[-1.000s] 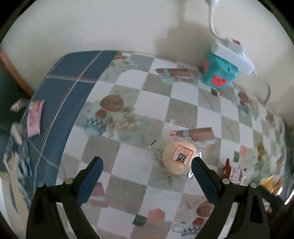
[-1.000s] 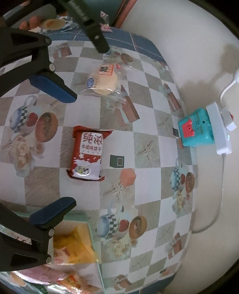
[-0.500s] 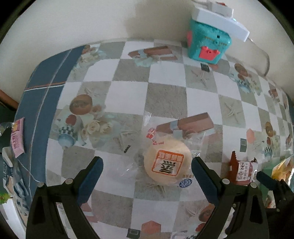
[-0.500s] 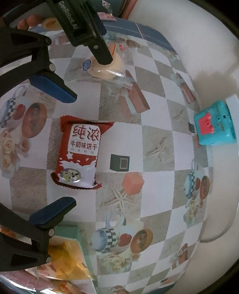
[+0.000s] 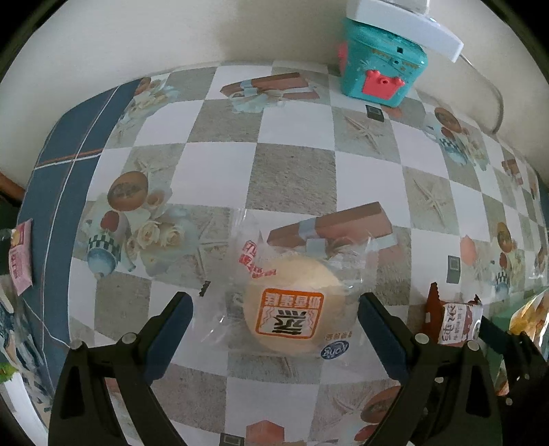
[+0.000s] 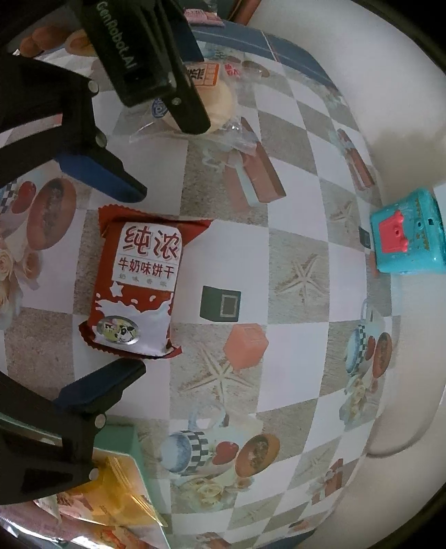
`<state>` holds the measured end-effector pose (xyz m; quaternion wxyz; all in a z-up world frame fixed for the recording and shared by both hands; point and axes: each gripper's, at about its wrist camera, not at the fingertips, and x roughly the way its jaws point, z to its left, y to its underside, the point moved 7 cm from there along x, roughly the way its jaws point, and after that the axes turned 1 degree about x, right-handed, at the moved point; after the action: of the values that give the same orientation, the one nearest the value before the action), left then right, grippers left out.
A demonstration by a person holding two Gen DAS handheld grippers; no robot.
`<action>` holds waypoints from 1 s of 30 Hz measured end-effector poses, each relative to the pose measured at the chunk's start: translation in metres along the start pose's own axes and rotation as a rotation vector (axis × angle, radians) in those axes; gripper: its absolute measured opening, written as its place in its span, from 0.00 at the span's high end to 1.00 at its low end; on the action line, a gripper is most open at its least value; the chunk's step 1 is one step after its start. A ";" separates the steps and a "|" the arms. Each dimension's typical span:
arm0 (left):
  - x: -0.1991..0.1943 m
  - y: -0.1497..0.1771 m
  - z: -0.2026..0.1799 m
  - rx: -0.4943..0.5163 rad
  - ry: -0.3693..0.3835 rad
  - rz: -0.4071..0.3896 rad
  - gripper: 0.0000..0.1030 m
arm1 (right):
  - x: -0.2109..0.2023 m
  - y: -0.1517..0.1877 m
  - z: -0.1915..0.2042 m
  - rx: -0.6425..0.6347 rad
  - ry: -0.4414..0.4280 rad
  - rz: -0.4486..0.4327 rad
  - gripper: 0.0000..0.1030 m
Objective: Organize snacks
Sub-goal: 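Grasp the wrapped bun with the left gripper while the right grasps the milk biscuit pack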
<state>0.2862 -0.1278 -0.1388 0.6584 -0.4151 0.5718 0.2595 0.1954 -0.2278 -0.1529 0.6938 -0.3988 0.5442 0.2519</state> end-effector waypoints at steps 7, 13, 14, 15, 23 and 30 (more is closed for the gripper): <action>-0.003 0.006 0.015 -0.058 0.017 0.003 0.24 | -0.015 0.004 -0.005 -0.007 0.008 -0.023 0.32; -0.010 0.031 0.030 -0.175 0.014 0.008 0.26 | -0.020 0.015 -0.010 -0.005 0.007 -0.028 0.33; -0.011 0.038 0.031 -0.202 0.020 0.011 0.26 | -0.023 0.018 -0.011 0.000 0.001 -0.029 0.33; -0.013 0.045 0.033 -0.227 0.024 0.010 0.26 | -0.023 0.020 -0.012 0.003 -0.001 -0.029 0.33; -0.028 0.089 0.041 -0.360 0.009 0.019 0.26 | -0.044 0.052 -0.018 0.033 -0.025 -0.037 0.33; -0.066 0.117 0.042 -0.409 -0.046 -0.001 0.26 | -0.068 0.083 -0.018 0.050 -0.044 -0.049 0.33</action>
<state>0.1995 -0.0224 -0.1045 0.5733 -0.5345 0.4917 0.3793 0.1010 -0.1910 -0.1132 0.7212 -0.3887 0.5253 0.2299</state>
